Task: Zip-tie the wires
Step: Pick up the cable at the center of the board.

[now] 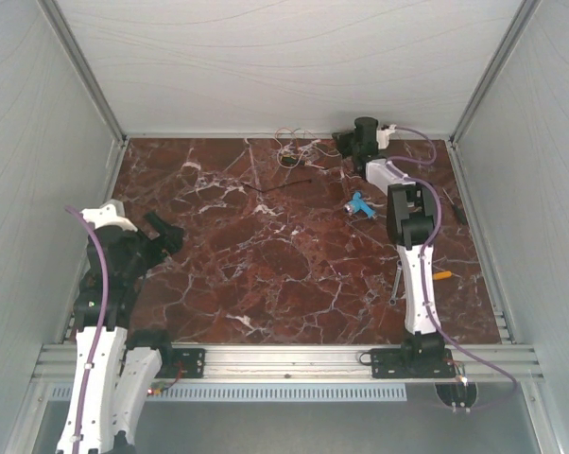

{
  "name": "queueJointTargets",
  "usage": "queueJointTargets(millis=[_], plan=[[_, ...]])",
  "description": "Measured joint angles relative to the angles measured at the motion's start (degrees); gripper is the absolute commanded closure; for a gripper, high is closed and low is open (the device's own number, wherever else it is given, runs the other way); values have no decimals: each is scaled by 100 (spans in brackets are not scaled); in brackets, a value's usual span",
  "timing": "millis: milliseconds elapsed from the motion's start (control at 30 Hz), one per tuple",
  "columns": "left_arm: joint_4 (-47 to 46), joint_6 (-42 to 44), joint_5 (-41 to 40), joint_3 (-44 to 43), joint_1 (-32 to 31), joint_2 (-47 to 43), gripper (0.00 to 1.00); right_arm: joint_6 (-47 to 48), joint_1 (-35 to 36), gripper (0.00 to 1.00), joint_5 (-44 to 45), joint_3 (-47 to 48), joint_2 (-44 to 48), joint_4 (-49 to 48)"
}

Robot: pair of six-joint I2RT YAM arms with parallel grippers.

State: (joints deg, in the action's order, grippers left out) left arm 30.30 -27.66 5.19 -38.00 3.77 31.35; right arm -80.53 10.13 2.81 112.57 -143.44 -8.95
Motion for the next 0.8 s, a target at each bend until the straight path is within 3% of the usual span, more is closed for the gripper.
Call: queueJointTargets(millis=[333,800], plan=[[17,-31,-164,4,22,-7,0,223,0,100,-111,70,1231,-136],[20,-63,-201,4,22,-20,0,811,232,100,-852,1993,1641,-428]])
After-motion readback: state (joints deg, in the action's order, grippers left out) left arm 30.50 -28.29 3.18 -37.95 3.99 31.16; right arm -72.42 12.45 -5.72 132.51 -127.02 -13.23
